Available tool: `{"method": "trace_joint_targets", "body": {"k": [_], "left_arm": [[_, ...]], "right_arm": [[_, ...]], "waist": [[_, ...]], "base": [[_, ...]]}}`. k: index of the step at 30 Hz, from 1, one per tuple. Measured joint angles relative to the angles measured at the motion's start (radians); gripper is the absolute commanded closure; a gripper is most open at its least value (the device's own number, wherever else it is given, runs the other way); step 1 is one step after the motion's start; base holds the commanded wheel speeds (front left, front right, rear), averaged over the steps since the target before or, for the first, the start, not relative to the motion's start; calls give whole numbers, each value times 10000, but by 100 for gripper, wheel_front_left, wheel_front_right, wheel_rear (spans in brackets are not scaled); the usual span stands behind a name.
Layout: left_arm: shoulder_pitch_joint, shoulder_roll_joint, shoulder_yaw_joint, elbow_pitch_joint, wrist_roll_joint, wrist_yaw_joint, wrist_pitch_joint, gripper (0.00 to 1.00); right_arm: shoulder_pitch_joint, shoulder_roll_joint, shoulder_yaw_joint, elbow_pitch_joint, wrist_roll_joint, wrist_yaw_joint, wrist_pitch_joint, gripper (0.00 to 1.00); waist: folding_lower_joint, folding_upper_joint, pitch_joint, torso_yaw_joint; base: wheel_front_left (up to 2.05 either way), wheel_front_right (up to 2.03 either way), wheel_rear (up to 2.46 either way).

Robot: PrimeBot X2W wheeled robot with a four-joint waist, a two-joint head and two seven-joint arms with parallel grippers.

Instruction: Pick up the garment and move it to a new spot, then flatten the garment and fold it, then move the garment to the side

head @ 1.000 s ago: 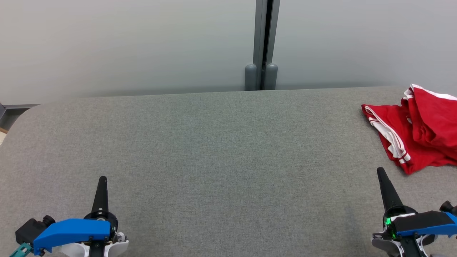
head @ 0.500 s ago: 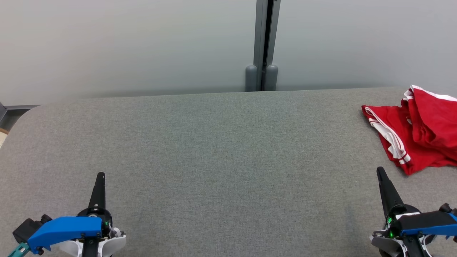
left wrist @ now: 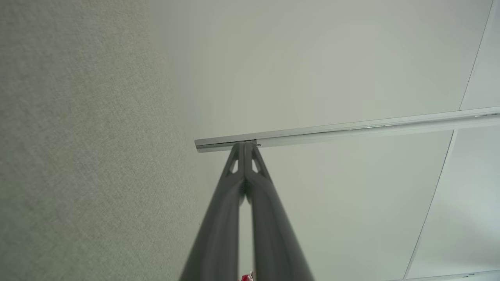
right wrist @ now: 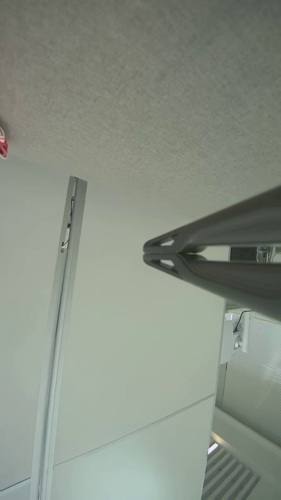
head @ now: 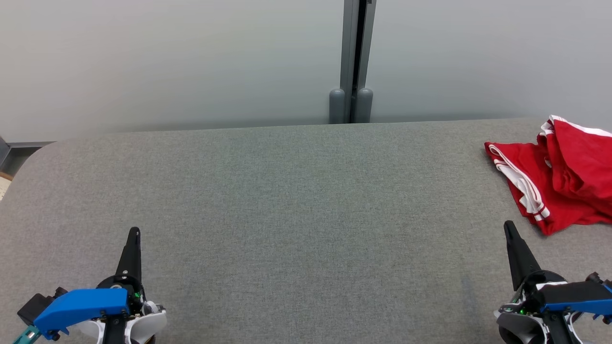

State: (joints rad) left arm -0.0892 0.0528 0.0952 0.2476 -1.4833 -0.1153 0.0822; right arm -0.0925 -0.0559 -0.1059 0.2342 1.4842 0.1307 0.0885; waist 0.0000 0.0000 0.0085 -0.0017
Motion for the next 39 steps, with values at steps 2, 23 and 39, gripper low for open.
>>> {"method": "trace_joint_targets", "body": {"k": [2,23,39], "left_arm": [[-11,-2,21,0,-155,-8,46,100],[-148,-19,192,-4,-1281,-107,318,100],[-148,-21,192,-4,-1281,-109,318,100]], "right_arm": [[-16,6,-6,12,136,0,35,100],[-88,50,-75,105,1273,0,247,100],[-108,52,-75,105,1273,0,247,100]], "waist": [[1,0,-6,2],[0,0,-55,17],[0,1,-55,17]], "base": [[0,0,0],[0,0,0],[0,0,0]]}}
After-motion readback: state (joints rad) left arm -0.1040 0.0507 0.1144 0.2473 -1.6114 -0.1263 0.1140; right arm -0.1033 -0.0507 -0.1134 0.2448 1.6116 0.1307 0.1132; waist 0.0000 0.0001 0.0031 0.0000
